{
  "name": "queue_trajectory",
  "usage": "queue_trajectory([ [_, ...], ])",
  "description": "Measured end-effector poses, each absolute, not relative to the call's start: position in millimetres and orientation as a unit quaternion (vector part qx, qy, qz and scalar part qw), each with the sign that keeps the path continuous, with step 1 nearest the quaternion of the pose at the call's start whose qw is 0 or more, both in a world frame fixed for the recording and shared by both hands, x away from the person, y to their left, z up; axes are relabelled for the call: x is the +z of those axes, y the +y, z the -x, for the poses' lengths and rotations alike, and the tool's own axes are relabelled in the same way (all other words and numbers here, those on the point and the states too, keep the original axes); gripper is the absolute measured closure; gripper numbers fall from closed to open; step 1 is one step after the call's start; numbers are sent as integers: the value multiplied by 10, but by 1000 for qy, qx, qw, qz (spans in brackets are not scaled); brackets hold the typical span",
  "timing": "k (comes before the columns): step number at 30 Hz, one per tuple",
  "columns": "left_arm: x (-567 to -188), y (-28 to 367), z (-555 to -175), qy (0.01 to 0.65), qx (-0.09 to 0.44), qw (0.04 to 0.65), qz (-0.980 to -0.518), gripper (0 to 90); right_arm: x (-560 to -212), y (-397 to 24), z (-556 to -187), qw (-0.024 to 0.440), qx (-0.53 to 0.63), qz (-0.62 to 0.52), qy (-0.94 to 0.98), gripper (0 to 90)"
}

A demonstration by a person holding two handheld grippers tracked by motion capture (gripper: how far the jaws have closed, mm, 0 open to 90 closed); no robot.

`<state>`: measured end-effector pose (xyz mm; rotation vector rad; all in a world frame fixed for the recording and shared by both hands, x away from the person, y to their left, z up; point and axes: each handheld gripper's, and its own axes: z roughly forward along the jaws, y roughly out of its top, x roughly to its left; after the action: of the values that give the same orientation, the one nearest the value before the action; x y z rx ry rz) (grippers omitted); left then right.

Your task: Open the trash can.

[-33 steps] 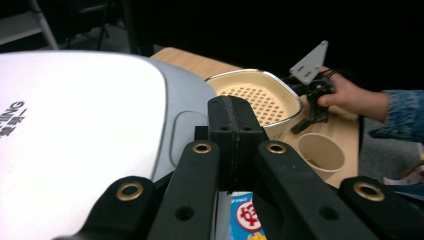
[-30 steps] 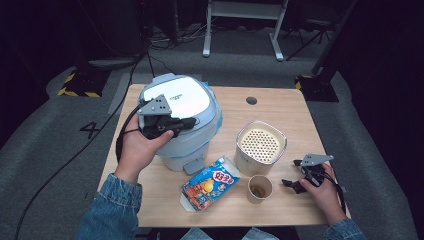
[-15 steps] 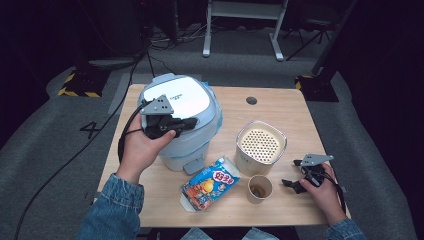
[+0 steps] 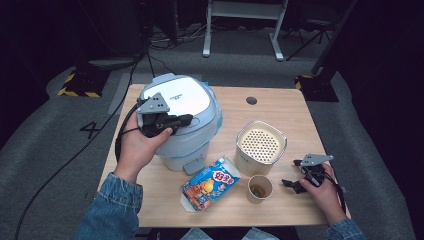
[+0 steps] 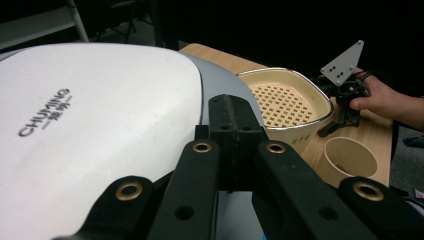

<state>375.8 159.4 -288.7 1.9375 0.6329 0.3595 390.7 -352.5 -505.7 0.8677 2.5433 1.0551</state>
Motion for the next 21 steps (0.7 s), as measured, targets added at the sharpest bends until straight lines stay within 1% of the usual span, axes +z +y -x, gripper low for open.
queue_trajectory([
  [8, -2889, 1519, -3715, 257, 139, 506, -811, 900, -5057, -3525, -3907, 127, 363, -298, 874, 2],
  [9, -2888, 1527, -3715, 255, 123, 512, -811, 889, -5057, -3525, -3908, 127, 363, -298, 874, 2],
  [10, -2888, 1527, -3715, 255, 123, 512, -811, 827, -5057, -3525, -3908, 127, 363, -298, 874, 2],
  [11, -2887, 1521, -3686, 255, 131, 520, -805, 715, -5057, -3525, -3907, 127, 363, -298, 874, 2],
  [12, -2887, 1521, -3686, 255, 131, 520, -805, 674, -5057, -3525, -3907, 127, 363, -298, 874, 2],
  [13, -2882, 1518, -3661, 249, 142, 515, -808, 648, -5057, -3525, -3907, 127, 363, -298, 874, 2],
  [14, -2879, 1514, -3639, 247, 138, 515, -809, 648, -5057, -3525, -3907, 127, 363, -298, 874, 2],
  [15, -2877, 1506, -3592, 244, 138, 514, -811, 585, -5057, -3525, -3907, 127, 363, -298, 874, 2],
  [16, -2877, 1506, -3592, 244, 138, 514, -811, 562, -5057, -3525, -3907, 127, 363, -298, 874, 2],
  [17, -2877, 1503, -3560, 240, 137, 510, -815, 562, -5057, -3525, -3908, 127, 363, -298, 874, 2],
  [20, -2893, 1507, -3489, 229, 134, 509, -819, 511, -5057, -3525, -3907, 127, 363, -298, 874, 2],
  [21, -2911, 1514, -3445, 221, 127, 511, -821, 479, -5057, -3524, -3907, 127, 363, -299, 874, 2],
])
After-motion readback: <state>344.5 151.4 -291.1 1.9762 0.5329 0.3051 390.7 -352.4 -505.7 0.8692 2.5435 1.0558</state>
